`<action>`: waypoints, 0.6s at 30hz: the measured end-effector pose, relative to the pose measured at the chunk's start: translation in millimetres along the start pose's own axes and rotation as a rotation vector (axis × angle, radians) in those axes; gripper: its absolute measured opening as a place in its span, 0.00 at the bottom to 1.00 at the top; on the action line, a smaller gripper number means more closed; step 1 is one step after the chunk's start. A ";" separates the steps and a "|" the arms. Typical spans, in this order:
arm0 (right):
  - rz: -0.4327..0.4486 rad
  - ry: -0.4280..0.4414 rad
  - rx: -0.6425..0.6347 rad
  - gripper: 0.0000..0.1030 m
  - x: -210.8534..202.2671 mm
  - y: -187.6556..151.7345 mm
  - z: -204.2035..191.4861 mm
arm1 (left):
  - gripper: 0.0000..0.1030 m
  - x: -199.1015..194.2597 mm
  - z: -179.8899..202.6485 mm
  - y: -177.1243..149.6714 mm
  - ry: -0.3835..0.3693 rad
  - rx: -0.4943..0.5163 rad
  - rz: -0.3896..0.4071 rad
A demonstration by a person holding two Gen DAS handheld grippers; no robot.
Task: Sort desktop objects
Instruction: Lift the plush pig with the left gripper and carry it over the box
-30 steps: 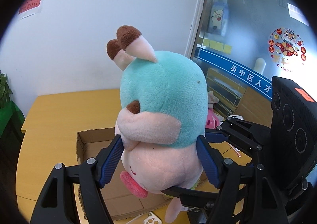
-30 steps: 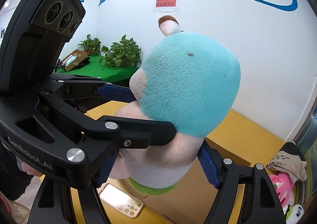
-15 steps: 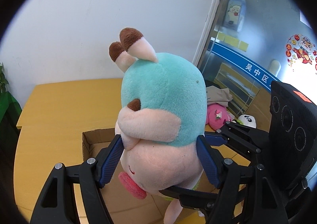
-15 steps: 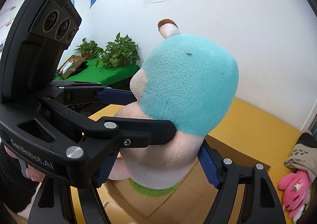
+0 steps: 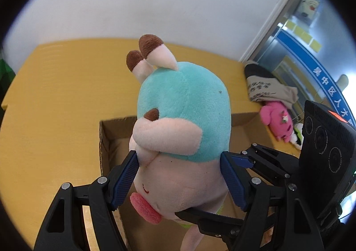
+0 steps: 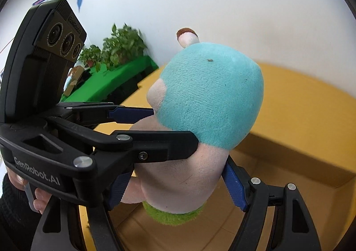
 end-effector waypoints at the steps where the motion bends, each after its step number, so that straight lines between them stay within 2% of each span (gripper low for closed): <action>1: -0.014 0.010 0.014 0.79 10.7 -4.6 5.5 | 0.71 9.4 -6.2 -0.7 0.002 -0.009 -0.021; 7: -0.098 0.085 0.122 0.79 66.2 -24.6 36.4 | 0.71 55.7 -27.0 -18.0 0.052 -0.048 -0.131; 9: -0.120 0.072 0.124 0.79 86.3 -18.8 46.7 | 0.71 63.2 -28.9 -20.6 0.072 -0.051 -0.145; 14: -0.123 0.064 0.119 0.80 115.8 -12.0 54.0 | 0.71 62.5 -35.4 -22.0 0.074 -0.087 -0.154; 18: -0.140 0.080 0.116 0.80 120.6 -7.1 54.0 | 0.72 60.4 -31.5 -25.5 0.083 -0.090 -0.175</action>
Point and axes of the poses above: each gripper's, at about its wrist camera, not at the fingertips, and x roughly the way its jaws point, z to its right, y to its top, the point moved 1 cm from there along x, roughly the way its jaws point, and after that the axes turned 10 degrees about y, right-handed, at the moved point
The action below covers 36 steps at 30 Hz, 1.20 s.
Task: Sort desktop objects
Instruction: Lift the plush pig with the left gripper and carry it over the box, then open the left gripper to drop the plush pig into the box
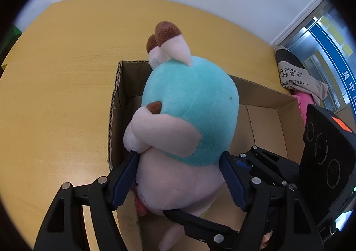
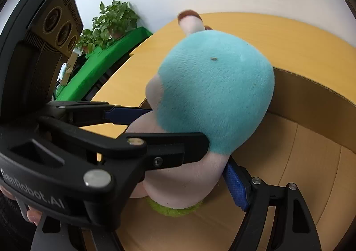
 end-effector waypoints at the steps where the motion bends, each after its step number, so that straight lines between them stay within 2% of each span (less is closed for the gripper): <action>1: -0.003 0.008 0.006 0.80 -0.2 -1.5 -0.8 | 0.72 -0.8 -0.2 -2.4 0.007 0.006 0.002; 5: -0.022 0.021 0.011 0.82 -10.4 -4.8 2.8 | 0.72 0.6 -1.0 -4.1 0.019 -0.007 -0.006; 9: -0.035 0.031 0.043 0.88 -18.1 -7.9 10.9 | 0.72 -1.5 0.0 -1.7 0.042 -0.034 -0.009; 12: -0.011 0.008 0.025 0.91 -36.9 -11.0 4.5 | 0.71 -17.1 -1.4 -5.0 0.049 -0.044 0.028; 19: 0.076 -0.131 -0.084 0.98 -108.8 -21.9 -33.2 | 0.71 -98.6 7.2 -27.2 0.067 -0.060 0.240; 23: 0.176 -0.232 -0.181 1.00 -176.0 -39.9 -69.5 | 0.72 -145.5 22.8 -49.3 0.079 -0.021 0.356; 26: 0.277 -0.266 -0.216 1.00 -227.3 -52.2 -94.2 | 0.76 -164.8 37.4 -62.3 0.106 0.024 0.418; 28: 0.320 -0.291 -0.187 1.00 -261.7 -66.5 -96.3 | 0.76 -160.1 44.0 -62.0 0.134 0.030 0.407; 30: 0.328 -0.293 -0.111 1.00 -263.3 -65.3 -94.5 | 0.76 -146.3 51.5 -54.9 0.144 0.038 0.387; 33: 0.337 -0.241 -0.017 1.00 -285.4 -92.6 -76.2 | 0.76 -117.3 51.4 -41.3 0.173 0.042 0.342; 36: 0.339 -0.286 0.005 1.00 -292.4 -111.0 -62.8 | 0.76 -74.3 46.9 -21.2 0.198 0.037 0.264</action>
Point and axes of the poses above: each gripper's, at about its wrist camera, not at the fingertips, and x roughly the way its jaws point, z to its right, y to its top, the point moved 1 cm from there along x, roughly the way its jaws point, and after that the axes turned 10 degrees about y, right-handed, at the moved point
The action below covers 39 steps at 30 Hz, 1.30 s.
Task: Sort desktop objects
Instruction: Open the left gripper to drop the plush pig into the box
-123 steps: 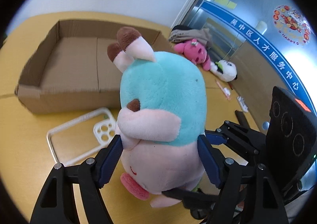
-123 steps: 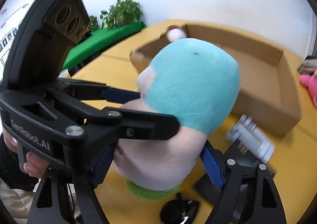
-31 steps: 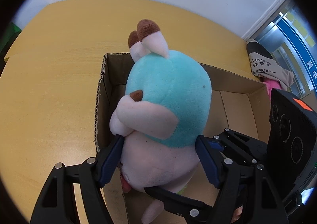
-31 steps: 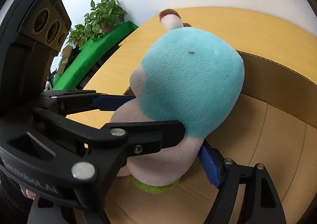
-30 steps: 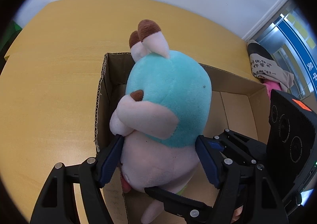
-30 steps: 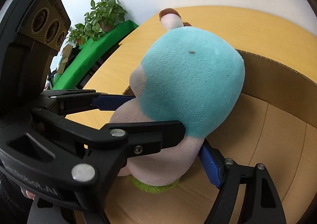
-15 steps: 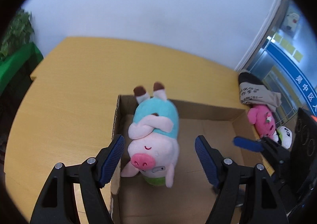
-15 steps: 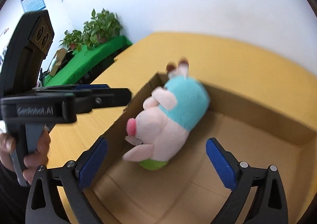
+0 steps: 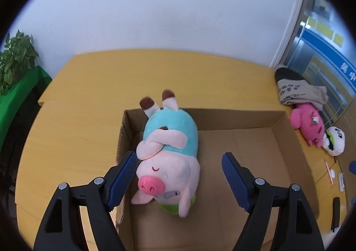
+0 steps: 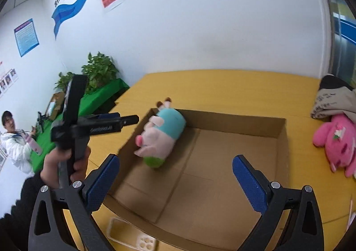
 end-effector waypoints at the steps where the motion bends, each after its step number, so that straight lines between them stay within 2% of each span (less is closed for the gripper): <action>1: -0.008 -0.009 0.011 1.00 0.1 -2.7 6.1 | 0.76 12.4 0.9 -0.4 0.004 -0.004 -0.026; 4: -0.047 0.005 0.072 1.00 13.5 -5.9 25.3 | 0.76 56.7 0.9 -2.8 0.011 -0.024 -0.126; 6: -0.062 0.015 0.081 1.00 22.7 -3.1 31.2 | 0.75 81.1 4.3 -12.7 0.044 -0.004 -0.192; 8: -0.090 0.036 0.074 1.00 43.7 1.2 31.6 | 0.76 84.5 4.1 -18.3 0.064 0.007 -0.168; 10: -0.137 0.084 0.076 1.00 76.6 4.8 29.6 | 0.76 83.8 -0.2 -19.0 0.039 -0.011 -0.168; 16: -0.330 0.197 0.042 1.00 207.7 0.1 5.1 | 0.72 83.7 -15.8 -18.1 -0.028 -0.052 -0.202; 18: -0.353 0.215 0.023 1.00 239.6 -1.4 -4.1 | 0.70 84.0 -15.6 -17.4 -0.030 -0.041 -0.212; 20: -0.355 0.245 0.014 1.00 261.0 0.4 -7.9 | 0.66 88.1 -26.2 -16.9 -0.067 -0.080 -0.233; 21: -0.347 0.283 0.033 1.00 265.9 2.5 -5.9 | 0.65 89.2 -32.9 -16.2 -0.100 -0.108 -0.247; 22: -0.347 0.282 0.045 0.99 270.6 4.4 -3.2 | 0.64 88.1 -35.3 -15.3 -0.115 -0.112 -0.251; 23: -0.348 0.268 0.051 0.99 273.7 5.7 -0.6 | 0.64 86.9 -34.6 -14.5 -0.115 -0.106 -0.250; 26: -0.340 0.299 0.074 0.99 272.5 3.4 5.7 | 0.64 85.7 -27.3 -13.3 -0.088 -0.065 -0.246; 30: -0.392 0.234 0.040 0.98 280.4 -8.3 4.2 | 0.63 85.3 -24.8 -11.4 -0.073 -0.060 -0.249; 32: -0.402 0.234 0.025 0.88 284.6 -12.0 -2.1 | 0.61 84.0 -24.9 -12.8 -0.068 -0.060 -0.257; 33: -0.399 0.225 0.020 0.79 286.1 -12.7 -5.1 | 0.60 82.2 -27.9 -13.6 -0.066 -0.069 -0.261; 36: -0.388 0.198 0.029 0.72 285.9 -13.0 -6.4 | 0.59 79.1 -31.2 -14.8 -0.056 -0.085 -0.272; 39: -0.389 0.230 0.024 0.68 277.0 -16.2 -11.8 | 0.59 69.3 -31.6 -20.0 -0.030 -0.073 -0.277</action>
Point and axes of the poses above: each gripper's, at about its wrist camera, not at the fingertips, and x roughly the way its jaws point, z to its right, y to its top, the point moved 1 cm from there along x, roughly the way its jaws point, and after that the axes turned 10 degrees about y, right-handed, at the moved point
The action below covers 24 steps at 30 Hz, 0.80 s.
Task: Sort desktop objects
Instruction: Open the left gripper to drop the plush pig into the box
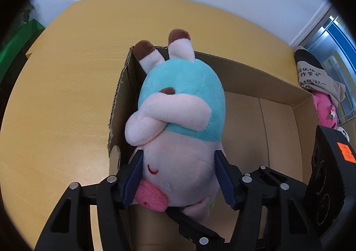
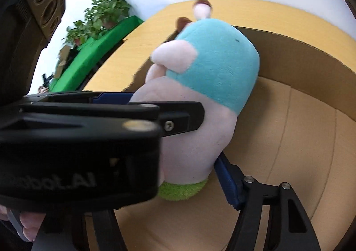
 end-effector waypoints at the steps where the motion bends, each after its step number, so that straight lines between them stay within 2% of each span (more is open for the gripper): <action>1: -0.001 0.004 -0.001 0.68 -2.0 -1.4 -1.8 | 0.59 -2.4 -0.8 -2.7 0.003 -0.003 0.002; 4: -0.003 0.009 -0.007 0.68 -4.7 -4.8 -6.1 | 0.60 -2.5 -5.7 -5.1 0.014 -0.014 0.000; 5: -0.007 0.011 0.000 0.69 -3.3 -5.3 -5.2 | 0.63 0.8 -6.0 -4.8 0.016 -0.018 -0.008; 9: -0.009 -0.019 0.050 0.86 -9.2 -8.5 3.1 | 0.65 -3.4 1.2 -3.5 0.024 0.008 0.013; 10: 0.003 -0.026 0.050 0.87 -16.1 -9.2 2.5 | 0.65 -7.6 2.4 -4.1 0.026 0.014 0.026; 12: 0.040 -0.056 0.017 0.92 -40.0 -10.1 -3.1 | 0.65 -25.9 6.8 -6.5 0.030 0.028 0.079; 14: 0.089 -0.128 -0.040 0.92 -72.8 -13.1 -15.6 | 0.65 -50.3 10.7 -10.1 0.027 0.038 0.150; 19: 0.245 -0.227 -0.153 1.00 -165.1 -20.1 -54.1 | 0.66 -132.6 32.5 -42.3 0.018 0.061 0.408; 22: 0.321 -0.281 -0.193 1.00 -216.8 -27.6 -75.3 | 0.75 -178.7 48.2 -62.0 0.044 0.050 0.538; 24: 0.337 -0.304 -0.205 1.00 -243.9 -35.6 -89.9 | 0.76 -205.5 51.8 -78.5 0.050 0.061 0.600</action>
Point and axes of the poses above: each gripper's, at about its wrist camera, not at the fingertips, and x roughly the way its jaws point, z to its right, y to its top, the point moved 1 cm from there along x, roughly the way its jaws point, and after that the axes turned 10 degrees about y, right-handed, at the moved point
